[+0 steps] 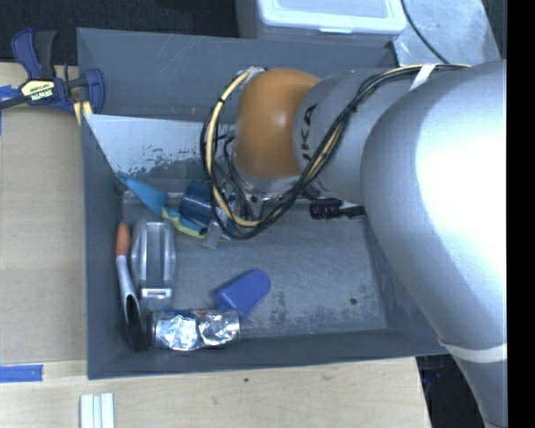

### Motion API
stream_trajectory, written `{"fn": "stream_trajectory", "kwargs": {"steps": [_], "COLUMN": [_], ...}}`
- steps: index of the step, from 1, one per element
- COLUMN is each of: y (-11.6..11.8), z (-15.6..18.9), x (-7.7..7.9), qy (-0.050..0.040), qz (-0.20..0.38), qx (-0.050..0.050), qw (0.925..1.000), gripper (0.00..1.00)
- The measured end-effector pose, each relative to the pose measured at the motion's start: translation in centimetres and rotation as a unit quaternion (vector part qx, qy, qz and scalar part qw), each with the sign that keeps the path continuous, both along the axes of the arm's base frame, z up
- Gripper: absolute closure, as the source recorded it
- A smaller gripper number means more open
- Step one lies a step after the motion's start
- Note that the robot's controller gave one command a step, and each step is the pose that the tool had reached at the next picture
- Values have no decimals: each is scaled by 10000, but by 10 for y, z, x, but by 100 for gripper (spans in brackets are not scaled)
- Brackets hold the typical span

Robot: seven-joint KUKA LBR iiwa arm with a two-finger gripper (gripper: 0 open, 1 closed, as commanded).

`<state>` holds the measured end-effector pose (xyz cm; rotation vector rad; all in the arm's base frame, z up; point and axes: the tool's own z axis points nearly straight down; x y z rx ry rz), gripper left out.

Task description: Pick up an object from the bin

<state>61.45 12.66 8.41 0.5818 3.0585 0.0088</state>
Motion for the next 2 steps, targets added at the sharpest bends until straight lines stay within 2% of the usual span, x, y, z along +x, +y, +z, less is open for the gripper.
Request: {"fn": "stream_trajectory", "kwargs": {"steps": [1,2], "y": [0,0], "z": [14,40], "x": [-2,-1], "qy": [28,15], "qz": [0,5], "qx": [-3,2], "qw": [10000,10000], "gripper": [100,100]}}
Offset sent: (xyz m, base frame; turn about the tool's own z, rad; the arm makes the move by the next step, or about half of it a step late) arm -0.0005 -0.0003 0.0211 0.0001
